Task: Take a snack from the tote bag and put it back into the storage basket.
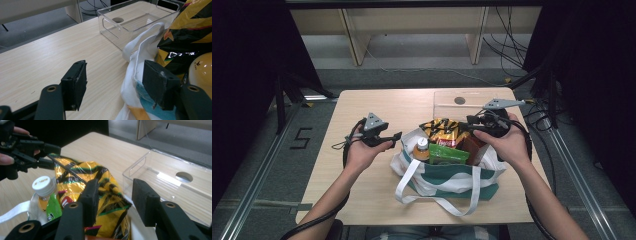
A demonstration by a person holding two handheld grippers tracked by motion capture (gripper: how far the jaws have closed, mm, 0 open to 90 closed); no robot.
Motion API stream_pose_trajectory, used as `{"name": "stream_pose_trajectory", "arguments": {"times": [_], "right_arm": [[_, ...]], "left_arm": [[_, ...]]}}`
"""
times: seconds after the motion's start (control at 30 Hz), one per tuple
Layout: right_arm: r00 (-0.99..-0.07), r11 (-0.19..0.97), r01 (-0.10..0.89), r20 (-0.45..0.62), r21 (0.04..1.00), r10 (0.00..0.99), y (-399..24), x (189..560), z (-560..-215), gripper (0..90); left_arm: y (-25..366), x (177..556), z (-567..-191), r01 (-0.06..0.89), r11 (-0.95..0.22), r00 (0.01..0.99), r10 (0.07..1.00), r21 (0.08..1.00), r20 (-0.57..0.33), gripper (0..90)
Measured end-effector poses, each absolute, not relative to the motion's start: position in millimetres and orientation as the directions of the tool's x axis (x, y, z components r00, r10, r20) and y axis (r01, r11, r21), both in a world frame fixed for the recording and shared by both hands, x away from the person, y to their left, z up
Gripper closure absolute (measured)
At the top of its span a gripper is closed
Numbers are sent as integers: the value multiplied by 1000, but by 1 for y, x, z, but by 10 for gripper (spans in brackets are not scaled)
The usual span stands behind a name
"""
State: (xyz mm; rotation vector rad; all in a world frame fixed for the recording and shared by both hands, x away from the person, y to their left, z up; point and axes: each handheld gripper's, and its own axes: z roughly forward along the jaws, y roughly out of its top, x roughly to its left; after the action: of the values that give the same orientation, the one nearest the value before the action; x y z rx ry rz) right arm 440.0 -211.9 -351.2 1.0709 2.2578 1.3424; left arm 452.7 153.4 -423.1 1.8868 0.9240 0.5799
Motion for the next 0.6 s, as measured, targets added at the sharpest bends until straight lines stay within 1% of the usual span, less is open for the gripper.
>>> {"name": "stream_pose_trajectory", "arguments": {"times": [0.1,0.13,0.17,0.23,0.3,0.4,0.53,0.57,0.6], "right_arm": [[-679,284,458,125,842,724,-210,441,-354,600],[-688,302,458,119,836,716,-211,443,-353,601],[-683,310,467,116,828,721,-210,442,-352,601],[-694,339,448,83,827,716,-210,443,-350,616],[-687,332,477,108,814,719,-207,442,-350,632],[-692,339,472,105,814,714,-207,444,-350,644],[-678,332,495,118,803,726,-207,444,-350,732],[-678,332,495,118,803,726,-207,444,-350,732],[-680,337,511,132,791,721,-207,445,-349,759]], "left_arm": [[154,453,-424,362,-287,602,798,887,13,358],[155,454,-424,363,-310,611,791,879,27,358],[153,454,-425,365,-288,603,798,885,11,358],[153,454,-426,366,-292,603,797,884,13,357],[153,454,-426,368,-293,603,798,882,13,356],[153,454,-426,369,-297,605,796,881,15,356],[153,454,-426,368,-294,605,796,882,12,356],[153,454,-426,368,-294,605,796,882,12,356],[152,454,-426,369,-295,606,796,881,12,356]]}}
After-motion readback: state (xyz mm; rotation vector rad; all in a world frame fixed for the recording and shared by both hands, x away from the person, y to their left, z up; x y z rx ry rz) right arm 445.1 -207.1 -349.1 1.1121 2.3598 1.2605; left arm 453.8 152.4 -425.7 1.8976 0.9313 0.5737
